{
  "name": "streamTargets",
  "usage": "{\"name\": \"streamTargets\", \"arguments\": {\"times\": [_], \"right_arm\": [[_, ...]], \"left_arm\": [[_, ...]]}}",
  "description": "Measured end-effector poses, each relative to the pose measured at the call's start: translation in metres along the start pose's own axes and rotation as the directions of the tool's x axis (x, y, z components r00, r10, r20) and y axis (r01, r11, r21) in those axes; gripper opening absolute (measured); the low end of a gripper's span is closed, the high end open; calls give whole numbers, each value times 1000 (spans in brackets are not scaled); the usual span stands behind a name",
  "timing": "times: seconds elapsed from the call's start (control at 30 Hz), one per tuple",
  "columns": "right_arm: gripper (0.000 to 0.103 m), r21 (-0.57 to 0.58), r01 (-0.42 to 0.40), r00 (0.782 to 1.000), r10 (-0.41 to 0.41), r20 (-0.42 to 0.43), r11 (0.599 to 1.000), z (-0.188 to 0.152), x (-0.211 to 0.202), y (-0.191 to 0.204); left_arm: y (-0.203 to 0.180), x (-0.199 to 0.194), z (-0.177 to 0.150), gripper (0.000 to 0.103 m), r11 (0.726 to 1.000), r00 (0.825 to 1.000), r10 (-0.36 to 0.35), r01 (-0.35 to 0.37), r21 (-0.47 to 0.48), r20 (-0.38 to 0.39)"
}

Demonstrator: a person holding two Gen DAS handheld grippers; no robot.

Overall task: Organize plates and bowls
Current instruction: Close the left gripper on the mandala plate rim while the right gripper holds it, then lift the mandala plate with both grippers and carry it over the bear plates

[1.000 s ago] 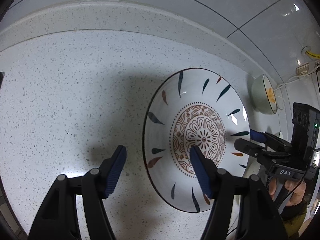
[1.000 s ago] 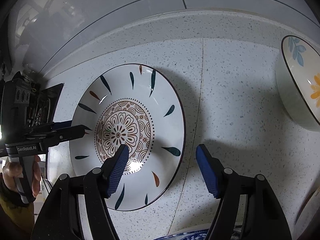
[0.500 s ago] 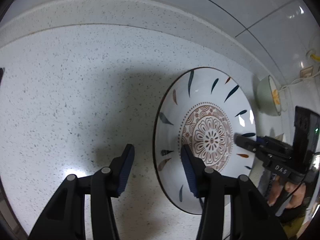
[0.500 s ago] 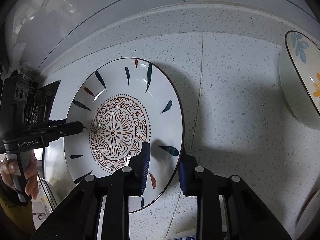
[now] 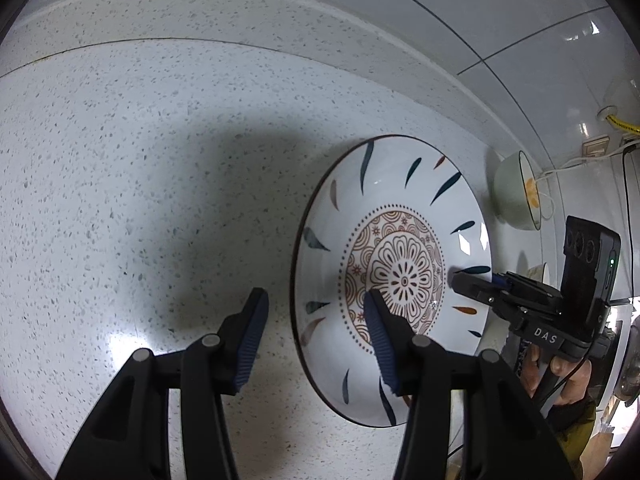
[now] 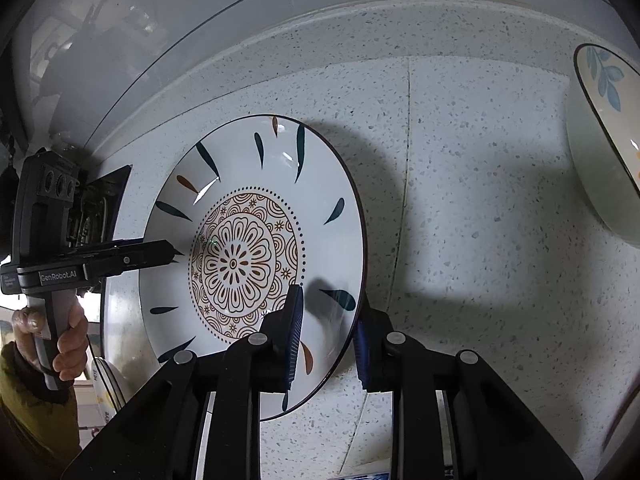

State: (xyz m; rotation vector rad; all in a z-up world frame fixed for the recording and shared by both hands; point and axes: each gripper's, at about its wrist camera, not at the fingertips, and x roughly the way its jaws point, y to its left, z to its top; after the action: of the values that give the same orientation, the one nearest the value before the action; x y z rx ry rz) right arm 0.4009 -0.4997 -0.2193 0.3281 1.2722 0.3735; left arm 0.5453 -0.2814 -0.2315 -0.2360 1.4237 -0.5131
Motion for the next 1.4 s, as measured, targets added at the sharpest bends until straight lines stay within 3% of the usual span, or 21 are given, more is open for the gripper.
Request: {"name": "streamTargets", "arguments": {"times": [0.03,0.07,0.1,0.17,0.47,0.8,1.17,1.4], "right_arm": [[16,12,9,1000,-9,2,1000,0,0,-3],[14,19,5,1000,-5,5,1000,1,-1,-5],[14,18,2,1000,-2,10,1000,2,-2,-7],[14,12,13,1000,-13,17,1000,2,-5,-8],[12,-16,22,999,-21,45,1000,3,-16,7],[11,-75,18,991,-8,130,997,-23,-69,55],[11,-99,67,962,-37,270,993,-117,-136,164],[11,-110,50,955,-16,295,993,-188,-128,231]], "left_arm": [[0,0,0,40,1000,1000,4,-4,-3,1],[2,1,0,24,1000,1000,8,-8,-13,-6],[3,4,0,16,999,1000,8,-8,-31,-13],[12,5,-2,10,997,999,-40,39,-70,-8],[29,-12,-17,8,988,996,-80,83,-128,31],[34,-80,-57,8,985,987,-110,124,-121,116],[43,-198,-153,7,985,964,-166,170,-1,207],[81,-253,-230,7,988,965,-153,148,40,214]]}}
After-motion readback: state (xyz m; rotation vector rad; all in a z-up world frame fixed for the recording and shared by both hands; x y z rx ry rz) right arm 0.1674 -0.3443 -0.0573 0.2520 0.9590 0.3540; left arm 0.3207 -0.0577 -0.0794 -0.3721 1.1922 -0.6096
